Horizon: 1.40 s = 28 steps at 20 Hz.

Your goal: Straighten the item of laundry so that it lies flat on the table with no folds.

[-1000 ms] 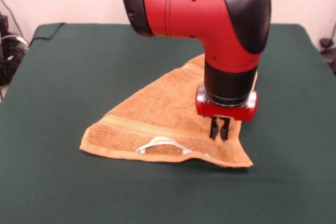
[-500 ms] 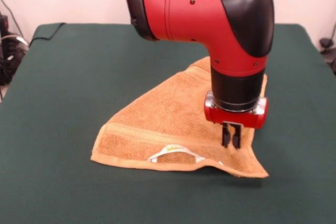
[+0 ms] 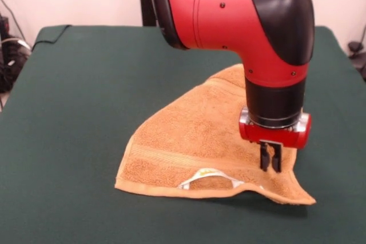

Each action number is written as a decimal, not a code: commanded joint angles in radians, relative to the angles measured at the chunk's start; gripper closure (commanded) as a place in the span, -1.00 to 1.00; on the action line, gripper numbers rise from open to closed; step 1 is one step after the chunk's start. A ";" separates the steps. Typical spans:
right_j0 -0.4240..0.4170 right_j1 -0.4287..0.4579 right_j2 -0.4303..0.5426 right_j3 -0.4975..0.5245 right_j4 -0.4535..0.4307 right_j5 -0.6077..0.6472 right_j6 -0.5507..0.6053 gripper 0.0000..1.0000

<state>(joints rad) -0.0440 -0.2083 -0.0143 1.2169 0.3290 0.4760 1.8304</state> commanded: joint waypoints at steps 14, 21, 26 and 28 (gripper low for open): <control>0.024 0.076 0.231 0.188 0.152 -0.113 0.231 1.00; 0.021 0.078 0.252 0.195 0.179 -0.138 0.221 1.00; 0.040 0.090 0.248 0.175 0.200 -0.153 0.238 1.00; 0.050 0.097 0.242 0.162 0.210 -0.153 0.247 1.00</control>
<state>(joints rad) -0.0485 -0.2102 0.0377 1.2743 0.4759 0.3605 1.8304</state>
